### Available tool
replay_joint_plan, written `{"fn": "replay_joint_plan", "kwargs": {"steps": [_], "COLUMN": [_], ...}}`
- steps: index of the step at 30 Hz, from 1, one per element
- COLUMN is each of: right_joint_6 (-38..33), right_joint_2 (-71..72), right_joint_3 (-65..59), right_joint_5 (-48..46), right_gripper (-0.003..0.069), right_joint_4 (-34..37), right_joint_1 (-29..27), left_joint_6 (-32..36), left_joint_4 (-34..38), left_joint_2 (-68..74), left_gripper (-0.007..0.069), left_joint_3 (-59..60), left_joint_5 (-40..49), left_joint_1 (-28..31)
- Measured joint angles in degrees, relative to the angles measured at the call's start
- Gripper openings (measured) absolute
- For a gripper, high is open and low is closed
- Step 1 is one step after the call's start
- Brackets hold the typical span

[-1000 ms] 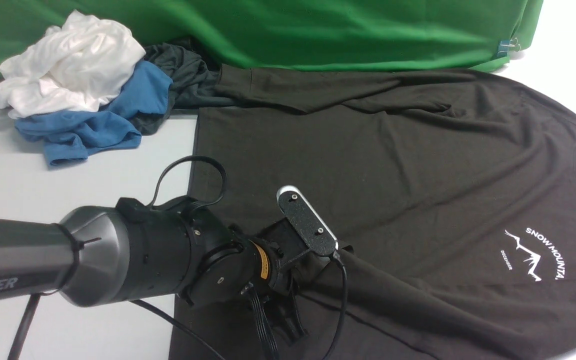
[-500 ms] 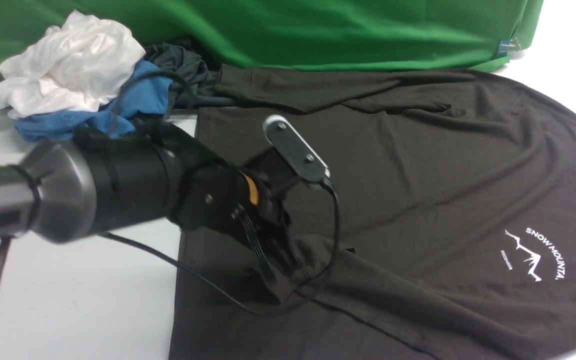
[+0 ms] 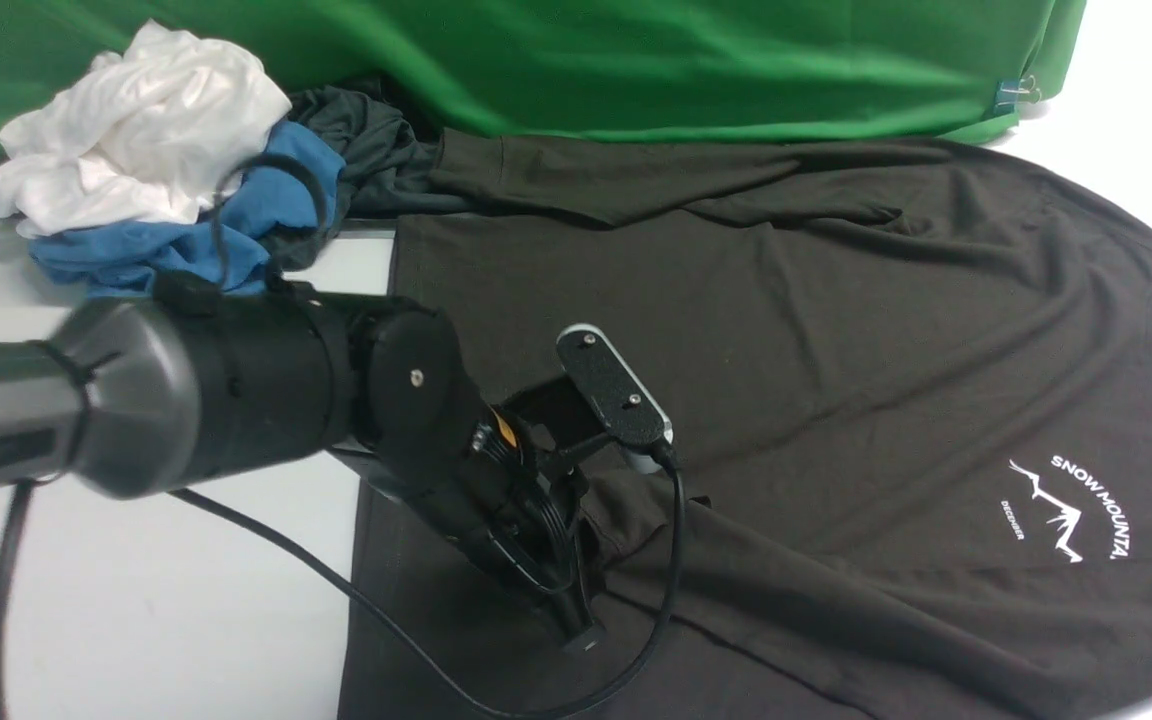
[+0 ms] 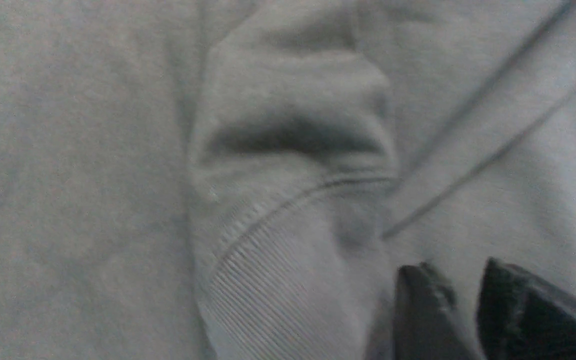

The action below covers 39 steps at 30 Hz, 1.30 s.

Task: Fold a long-sleeved shirt on a white desktop.
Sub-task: 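Fold the left side of the black T-shirt inward over its body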

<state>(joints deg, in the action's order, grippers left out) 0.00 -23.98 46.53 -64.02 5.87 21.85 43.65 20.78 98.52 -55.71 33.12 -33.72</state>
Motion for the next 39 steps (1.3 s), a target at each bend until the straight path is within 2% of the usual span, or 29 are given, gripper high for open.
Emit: {"fn": "replay_joint_plan", "kwargs": {"steps": [1, 4, 6, 10, 14, 15, 16, 18, 19, 20, 23, 30, 39], "right_joint_6": [0.0, 0.0, 0.0, 0.0, 0.0, 0.0, 0.0, 0.0, 0.0, 0.0, 0.0, 0.5, 0.7], "right_joint_2": [0.0, 0.0, 0.0, 0.0, 0.0, 0.0, 0.0, 0.0, 0.0, 0.0, 0.0, 0.0, 0.0], "right_joint_3": [0.0, 0.0, 0.0, 0.0, 0.0, 0.0, 0.0, 0.0, 0.0, 0.0, 0.0, 0.0, 0.0], "right_joint_5": [0.0, 0.0, 0.0, 0.0, 0.0, 0.0, 0.0, 0.0, 0.0, 0.0, 0.0, -0.1, -0.1], "right_gripper": [0.0242, 0.0242, 0.0242, 0.0242, 0.0242, 0.0242, 0.0242, 0.0242, 0.0242, 0.0242, 0.0242, 0.0242, 0.0242], "right_joint_4": [0.0, 0.0, 0.0, 0.0, 0.0, 0.0, 0.0, 0.0, 0.0, 0.0, 0.0, 0.0, 0.0], "right_joint_1": [0.0, 0.0, 0.0, 0.0, 0.0, 0.0, 0.0, 0.0, 0.0, 0.0, 0.0, 0.0, 0.0], "left_joint_6": [0.0, 0.8, 2.2, 2.9, 2.9, 2.8, 2.8, 2.6, 2.6, 2.5, 2.3, -4.8, -6.7], "left_joint_4": [-0.2, -1.3, -2.1, -3.6, -6.7, -8.4, -8.5, -10.1, -10.1, -10.8, -11.3, -16.0, -19.1], "left_joint_2": [0.5, 2.6, 3.6, 4.0, 4.2, 4.2, 4.2, 4.2, 4.2, 4.2, 4.2, 1.4, -1.7], "left_gripper": [0.0270, 0.0382, 0.0418, 0.0423, 0.0375, 0.0311, 0.0311, 0.0199, 0.0180, 0.0104, 0.0034, 0.0024, 0.0024], "left_joint_3": [0.0, 0.0, 0.0, 0.0, 0.0, 0.0, 0.0, 0.0, 0.0, 0.0, 0.0, -0.1, -5.7], "left_joint_5": [-0.1, -1.7, -2.3, -2.8, -3.7, -4.1, -4.2, -4.9, -4.9, -5.2, -5.3, -6.6, -6.4], "left_joint_1": [0.0, 0.0, 0.0, 0.0, 0.0, 0.0, 0.0, 0.0, 0.0, 0.0, 0.0, 0.0, 0.0]}}
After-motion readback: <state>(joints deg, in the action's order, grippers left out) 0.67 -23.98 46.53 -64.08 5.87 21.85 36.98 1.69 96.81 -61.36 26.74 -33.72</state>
